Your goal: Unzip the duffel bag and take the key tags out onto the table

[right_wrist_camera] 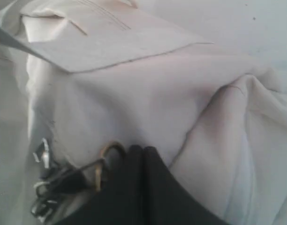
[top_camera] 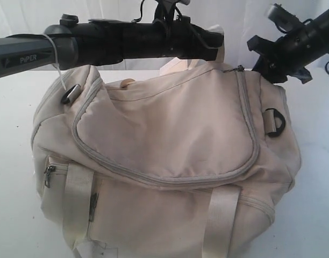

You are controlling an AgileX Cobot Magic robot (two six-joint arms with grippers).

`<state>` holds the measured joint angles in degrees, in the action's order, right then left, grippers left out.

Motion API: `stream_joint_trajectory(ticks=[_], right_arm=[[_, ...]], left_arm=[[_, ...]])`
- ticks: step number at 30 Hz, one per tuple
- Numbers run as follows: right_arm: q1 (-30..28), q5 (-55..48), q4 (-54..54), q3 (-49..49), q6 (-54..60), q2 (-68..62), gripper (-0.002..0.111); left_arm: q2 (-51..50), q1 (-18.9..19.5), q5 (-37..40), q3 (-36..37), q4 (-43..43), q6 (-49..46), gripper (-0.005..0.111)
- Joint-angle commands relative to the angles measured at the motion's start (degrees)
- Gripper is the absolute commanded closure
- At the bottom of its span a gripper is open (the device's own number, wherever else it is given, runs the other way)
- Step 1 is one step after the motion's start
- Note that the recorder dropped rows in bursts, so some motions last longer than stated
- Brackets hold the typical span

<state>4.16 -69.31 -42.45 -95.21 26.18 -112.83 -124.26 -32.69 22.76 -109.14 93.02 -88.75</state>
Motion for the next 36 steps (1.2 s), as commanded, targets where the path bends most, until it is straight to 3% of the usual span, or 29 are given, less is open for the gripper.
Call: stream_joint_trajectory(ticks=[1,6,21,29,33,36], right_arm=[[0.1,-0.7,-7.5,0.0,2.7,0.1,0.108],[0.1,-0.7,-14.5,0.0,5.5,0.4,0.108],[0.1,-0.7,-12.1,0.0,6.1,5.5,0.108],[0.1,-0.7,-11.5,-0.1,13.5,6.1,0.107],[-0.2,-0.7,-11.5,-0.1,17.5,6.1,0.09],[-0.2,-0.7,-11.5,-0.1,20.6,6.1,0.062]], left_arm=[[3.7,0.0,2.3,-0.9,2.8,0.5,0.107],[3.7,0.0,2.3,-0.9,2.7,0.5,0.107],[3.7,0.0,1.3,-0.9,2.4,0.5,0.107],[3.7,0.0,1.3,-0.9,2.4,0.5,0.107],[3.7,0.0,1.3,-0.9,2.4,0.5,0.107],[3.7,0.0,1.3,-0.9,2.4,0.5,0.107]])
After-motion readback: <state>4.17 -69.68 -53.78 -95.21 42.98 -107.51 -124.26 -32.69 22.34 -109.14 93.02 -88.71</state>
